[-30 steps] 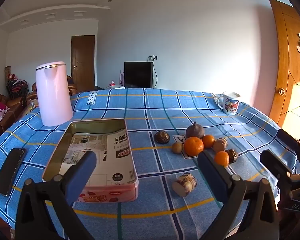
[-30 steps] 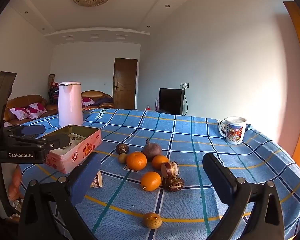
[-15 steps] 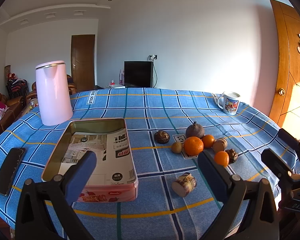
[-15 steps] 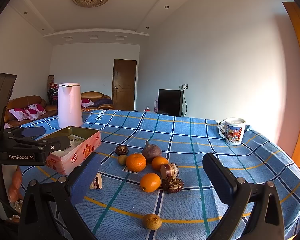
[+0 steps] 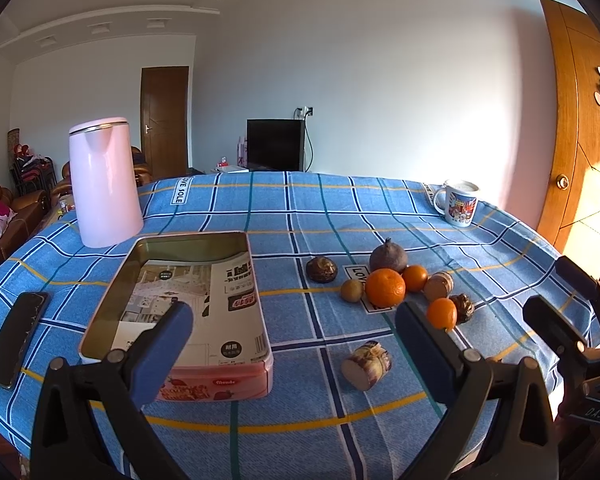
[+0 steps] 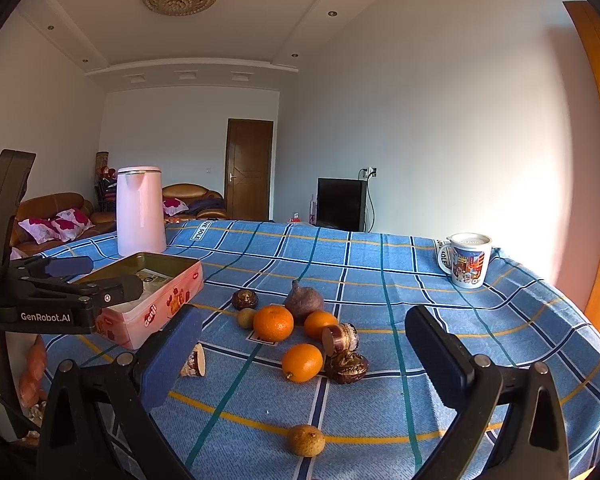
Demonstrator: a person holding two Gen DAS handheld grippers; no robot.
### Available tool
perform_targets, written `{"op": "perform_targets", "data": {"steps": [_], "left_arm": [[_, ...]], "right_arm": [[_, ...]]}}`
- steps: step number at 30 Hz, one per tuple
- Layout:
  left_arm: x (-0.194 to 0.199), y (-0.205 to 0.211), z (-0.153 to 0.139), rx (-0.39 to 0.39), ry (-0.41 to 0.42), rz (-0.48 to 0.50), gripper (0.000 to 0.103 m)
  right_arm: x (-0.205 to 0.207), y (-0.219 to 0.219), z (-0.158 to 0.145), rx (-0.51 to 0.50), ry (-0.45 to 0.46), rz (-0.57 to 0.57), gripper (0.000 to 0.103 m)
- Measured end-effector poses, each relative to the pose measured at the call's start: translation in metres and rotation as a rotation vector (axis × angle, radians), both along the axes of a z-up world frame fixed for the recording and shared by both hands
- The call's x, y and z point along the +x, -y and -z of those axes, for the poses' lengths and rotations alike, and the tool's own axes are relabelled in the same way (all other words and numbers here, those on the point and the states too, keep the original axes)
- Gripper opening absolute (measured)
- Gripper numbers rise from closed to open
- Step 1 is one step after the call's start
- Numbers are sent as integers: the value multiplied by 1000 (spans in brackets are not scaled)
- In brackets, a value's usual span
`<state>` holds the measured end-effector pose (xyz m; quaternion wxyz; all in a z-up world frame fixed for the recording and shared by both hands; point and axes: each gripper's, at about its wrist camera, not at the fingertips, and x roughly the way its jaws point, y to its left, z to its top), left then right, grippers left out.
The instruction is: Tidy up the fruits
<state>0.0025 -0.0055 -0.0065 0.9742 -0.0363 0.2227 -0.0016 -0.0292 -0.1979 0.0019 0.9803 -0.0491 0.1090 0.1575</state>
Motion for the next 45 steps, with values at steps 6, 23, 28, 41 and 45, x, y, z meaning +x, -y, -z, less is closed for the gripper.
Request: {"op": "perform_targets", "data": {"steps": [6,23,28,41,45], "left_arm": [[1,0,1,-5,-5,0,103],[1,1,1,-10,-9,-1,103],[2,2,2,-7,-14,0,103],[6,13,10,-5,-40,59,103],[9,26,20,4,-63,109,103]], "right_arm": [[-1,0,0,2,2,0,102],[-1,0,3,3,-1,-3,102],[-1,0,3,4,-1,-5,102],[1,10,10,21,-27,11,102],[4,19,23,16,-65,27,102]]}}
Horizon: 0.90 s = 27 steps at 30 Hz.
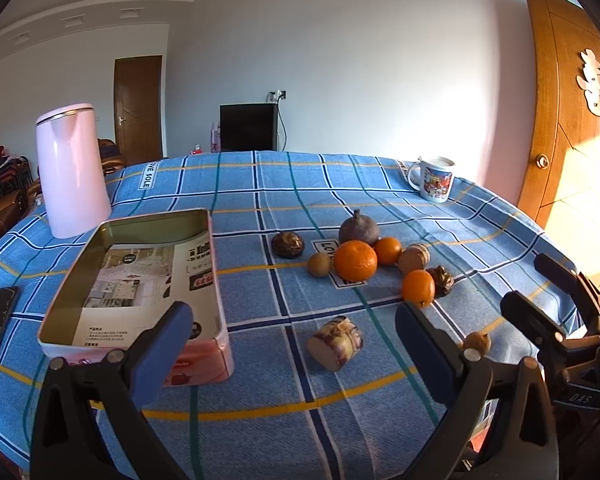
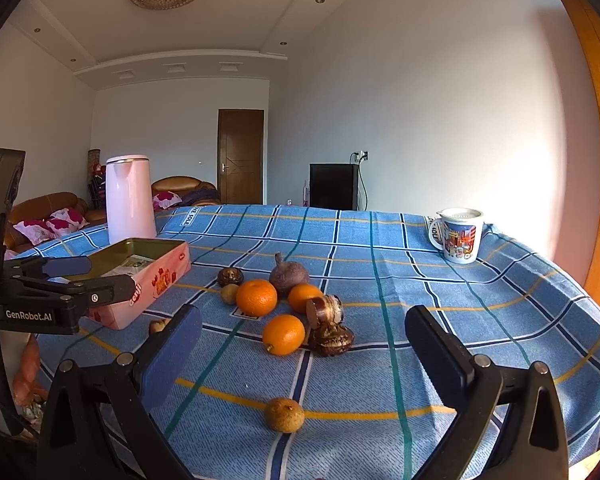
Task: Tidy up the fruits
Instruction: 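Grasp the striped bulb with the left tool while the right tool grasps the brown round fruit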
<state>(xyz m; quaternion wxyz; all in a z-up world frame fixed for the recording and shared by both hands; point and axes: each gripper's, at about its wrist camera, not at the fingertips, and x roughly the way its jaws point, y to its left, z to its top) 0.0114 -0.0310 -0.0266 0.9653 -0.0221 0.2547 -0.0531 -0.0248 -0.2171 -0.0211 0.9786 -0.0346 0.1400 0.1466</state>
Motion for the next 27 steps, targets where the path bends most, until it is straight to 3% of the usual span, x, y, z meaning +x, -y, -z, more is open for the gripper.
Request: {"op": "perform_targets", "data": {"steps": [5,7,9,15,19,22,24,26,27], "left_arm": [[7,16,14,24,-38,52,102],[12,19,19,23,-63,67,96],[17,19,25,9,-103,87,88],[25,21,35,-23,-154,112,81],[28,25,37,-16,-166,129,71],[35,26,42,-28,-198,139,56],[38,25,44,-34,-202,134,49],[39,22,44,-45,-203,130,45],[39,21,44,-51,-201,130,44]], "right_arm": [[4,11,21,9,-73,-8,101],[6,13,28,10,-97,-21,98],[8,13,32,10,-112,-42,86],[10,5,38,5,-132,-89,81],[15,1,44,-5,-164,-110,66],[19,-1,49,-6,-187,-129,56],[22,-3,53,-20,-199,-136,39],[24,-5,57,-23,-212,-152,28],[24,-4,58,-22,-209,-157,28]]}}
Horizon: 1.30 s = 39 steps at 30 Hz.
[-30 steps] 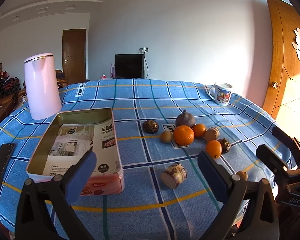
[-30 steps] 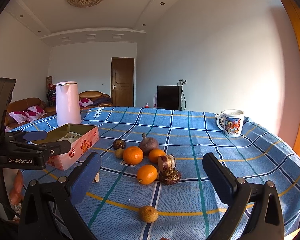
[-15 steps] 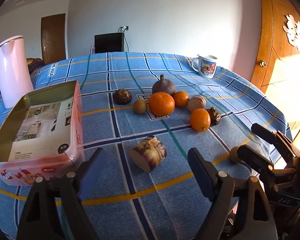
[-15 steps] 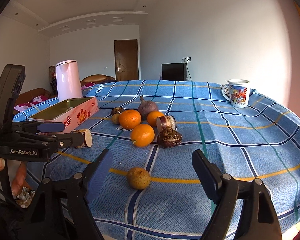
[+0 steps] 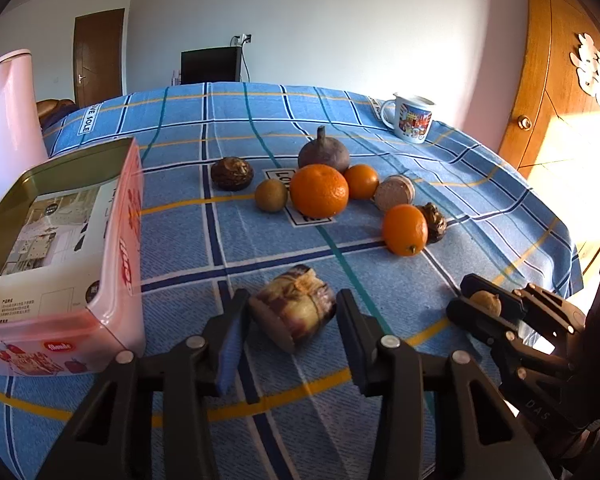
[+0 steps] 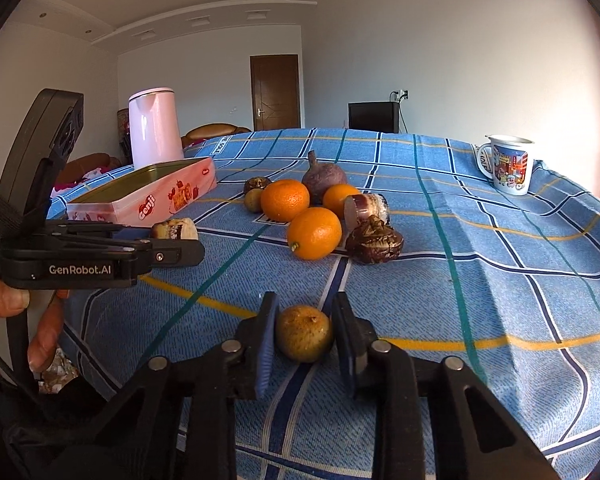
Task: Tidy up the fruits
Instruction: 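Grasp the striped bulb with the left tool while the right tool grasps the brown round fruit, then carry both fruits over the open tin and open both tools to drop them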
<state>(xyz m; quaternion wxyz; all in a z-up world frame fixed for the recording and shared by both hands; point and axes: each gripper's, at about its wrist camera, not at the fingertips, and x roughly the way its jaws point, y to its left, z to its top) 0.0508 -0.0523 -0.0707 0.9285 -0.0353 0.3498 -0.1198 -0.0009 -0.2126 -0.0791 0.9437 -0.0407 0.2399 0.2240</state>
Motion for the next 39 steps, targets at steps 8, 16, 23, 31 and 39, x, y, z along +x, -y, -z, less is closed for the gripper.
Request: {"op": "perform_targets", "data": {"steps": [8,16,23,31,39], "left_arm": [[-6,-8,-4,-26,30,6,43],[-18,-21,-28,13,128,-38,43],[-18,-51,-43,25,181,-111,43],[-7,-85,-49,25,192,-184,43],[8,-114,-47,27,183,-240,43]], "right_arm": [[-1,-1,-4,7,5,-24,28],[3,-17,-37,24,60,-96,28],[10,-50,-74,22,132,-187,28],[34,-90,-98,27,148,-267,28],[59,-128,-105,25,127,-313,28]]}}
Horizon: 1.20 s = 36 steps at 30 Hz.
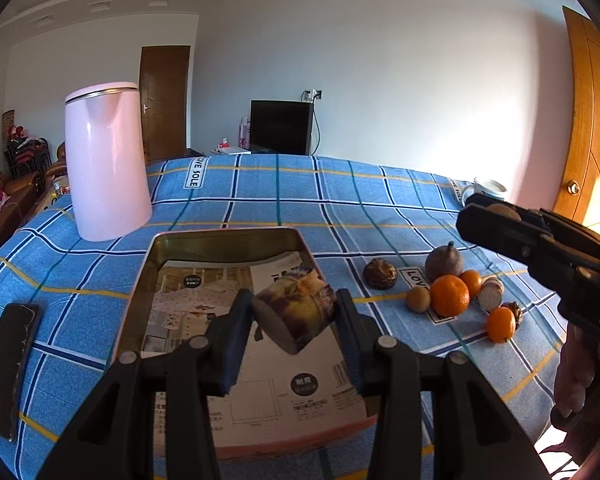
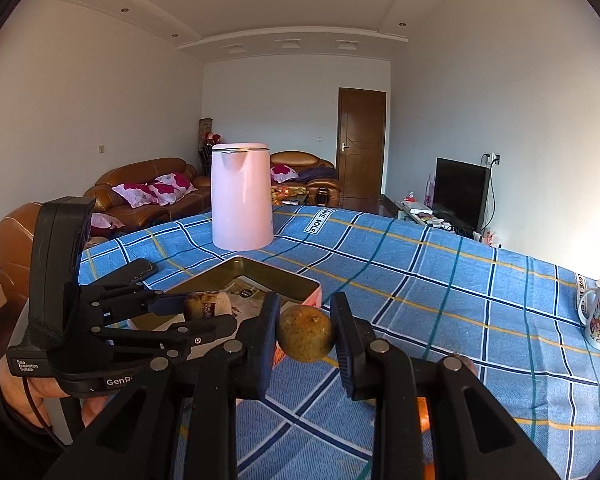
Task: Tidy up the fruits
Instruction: 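Carry both fruits over the open tin and open both tools to drop them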
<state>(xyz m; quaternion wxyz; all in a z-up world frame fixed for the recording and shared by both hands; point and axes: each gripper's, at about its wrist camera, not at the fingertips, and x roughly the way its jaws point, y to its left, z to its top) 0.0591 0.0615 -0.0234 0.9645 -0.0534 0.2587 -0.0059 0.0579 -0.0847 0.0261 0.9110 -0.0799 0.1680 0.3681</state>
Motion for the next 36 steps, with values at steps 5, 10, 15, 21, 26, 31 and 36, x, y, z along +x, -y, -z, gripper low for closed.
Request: {"op": "perform_targets", "data": {"steps": [5,10,15,21,26,31,36], "left_arm": [[9,-14,1,5,-10,-23,43],[17,-26,2,-5,-28,-42,43],[23,-33,4,-6,-42,-51,43],[28,-43,6,-13,-58,-66,43],[33,-54,9,-18,-69,-85,43],[39,-66,13,-38,-93,-94,43],[41,-74,14,-57,-110,-100,43]], "right_arm": [[22,-26,2,-10,-30,-18,28],[37,-55,9,-41,-59,-33,28],[46,-75,18,-68,-86,-47,28],[58,-92,29,-97,-119,-50,28],[61,-102,36,-113,-137,-57,28],[63,-112,40,-132,-148,-65,28],[68,-120,46,-151,-169,-66,28]]}}
